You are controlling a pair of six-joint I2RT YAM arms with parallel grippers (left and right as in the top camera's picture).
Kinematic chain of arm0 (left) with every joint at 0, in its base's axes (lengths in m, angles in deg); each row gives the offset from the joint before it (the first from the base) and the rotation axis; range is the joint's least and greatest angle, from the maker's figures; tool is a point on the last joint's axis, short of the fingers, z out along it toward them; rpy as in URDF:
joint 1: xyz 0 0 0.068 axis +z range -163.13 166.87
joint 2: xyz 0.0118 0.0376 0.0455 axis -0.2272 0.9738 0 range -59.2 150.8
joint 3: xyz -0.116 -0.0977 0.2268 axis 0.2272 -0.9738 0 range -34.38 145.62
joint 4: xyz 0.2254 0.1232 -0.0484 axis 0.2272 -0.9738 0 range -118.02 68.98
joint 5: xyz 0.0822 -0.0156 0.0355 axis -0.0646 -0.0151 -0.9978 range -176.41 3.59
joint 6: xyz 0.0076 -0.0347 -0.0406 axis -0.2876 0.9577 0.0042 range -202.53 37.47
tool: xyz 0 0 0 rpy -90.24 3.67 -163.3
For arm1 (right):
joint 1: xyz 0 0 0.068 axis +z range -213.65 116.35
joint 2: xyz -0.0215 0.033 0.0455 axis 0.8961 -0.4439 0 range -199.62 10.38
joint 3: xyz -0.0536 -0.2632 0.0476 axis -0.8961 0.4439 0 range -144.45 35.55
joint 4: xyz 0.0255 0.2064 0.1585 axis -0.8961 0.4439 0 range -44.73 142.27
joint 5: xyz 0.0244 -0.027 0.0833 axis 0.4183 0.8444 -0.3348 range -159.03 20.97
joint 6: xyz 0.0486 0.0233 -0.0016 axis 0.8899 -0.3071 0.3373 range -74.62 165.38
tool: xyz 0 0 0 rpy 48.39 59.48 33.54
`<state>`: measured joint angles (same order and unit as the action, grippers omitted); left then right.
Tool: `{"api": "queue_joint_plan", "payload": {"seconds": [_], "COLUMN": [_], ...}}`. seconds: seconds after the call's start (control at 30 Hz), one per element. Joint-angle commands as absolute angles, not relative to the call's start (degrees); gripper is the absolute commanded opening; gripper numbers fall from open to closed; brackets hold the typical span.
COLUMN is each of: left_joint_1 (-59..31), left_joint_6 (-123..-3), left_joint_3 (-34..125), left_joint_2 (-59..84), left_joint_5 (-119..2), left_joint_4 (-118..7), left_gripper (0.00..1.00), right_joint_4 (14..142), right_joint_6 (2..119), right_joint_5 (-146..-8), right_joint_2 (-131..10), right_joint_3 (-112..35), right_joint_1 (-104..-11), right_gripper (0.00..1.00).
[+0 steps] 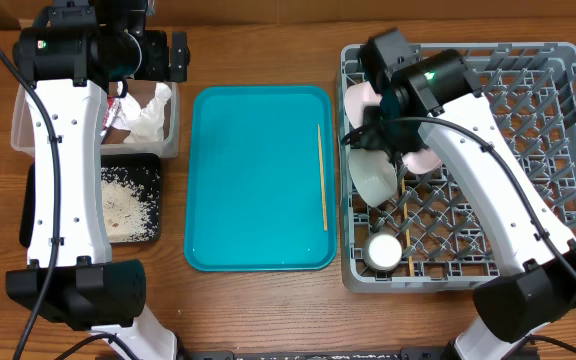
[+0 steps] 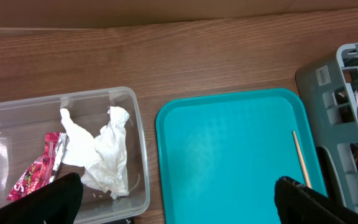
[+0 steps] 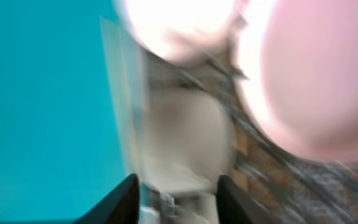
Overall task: Sort waste into correct bins and load items into the dishwasher
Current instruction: 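Return the right gripper to the tray and grasp the second chopstick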
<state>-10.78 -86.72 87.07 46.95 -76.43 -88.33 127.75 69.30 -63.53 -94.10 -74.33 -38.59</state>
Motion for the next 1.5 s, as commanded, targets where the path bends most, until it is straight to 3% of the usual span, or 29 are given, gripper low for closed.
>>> {"api": "queue_joint_plan", "payload": {"seconds": [0.0,0.13,0.17,0.4,0.73,1.0,1.47], "left_joint_1": [-10.9,-10.9,-10.9,-10.9,-10.9,-10.9,-10.9], "left_joint_6": [-86.4,-86.4,-86.4,-86.4,-86.4,-86.4,-86.4], "left_joint_3": [88.0,88.0,88.0,88.0,88.0,88.0,88.0], "left_joint_2": [47.3,47.3,47.3,47.3,47.3,47.3,47.3], "left_joint_5": [-76.8,-76.8,-76.8,-76.8,-76.8,-76.8,-76.8], "left_joint_4": [-88.1,-88.1,-88.1,-88.1,-88.1,-88.1,-88.1], "left_gripper": [1.00,1.00,1.00,1.00,1.00,1.00,1.00], "right_joint_4": [122.3,115.1,113.7,104.7,103.6,103.7,104.6], "right_joint_6": [67.6,67.4,67.4,67.4,66.7,70.7,77.0], "right_joint_5": [-73.6,-72.8,-72.6,-72.6,-70.6,-65.6,-58.5], "right_joint_2": [-93.2,-93.3,-93.3,-93.4,-100.6,-111.6,-120.4], "right_joint_3": [-75.9,-75.9,-75.8,-74.6,-69.8,-69.8,-69.7], "right_joint_1": [-34.5,-29.1,-28.1,-25.8,-25.8,-25.8,-26.3], "right_gripper": [0.54,0.95,1.00,1.00,0.98,0.82,0.79]}}
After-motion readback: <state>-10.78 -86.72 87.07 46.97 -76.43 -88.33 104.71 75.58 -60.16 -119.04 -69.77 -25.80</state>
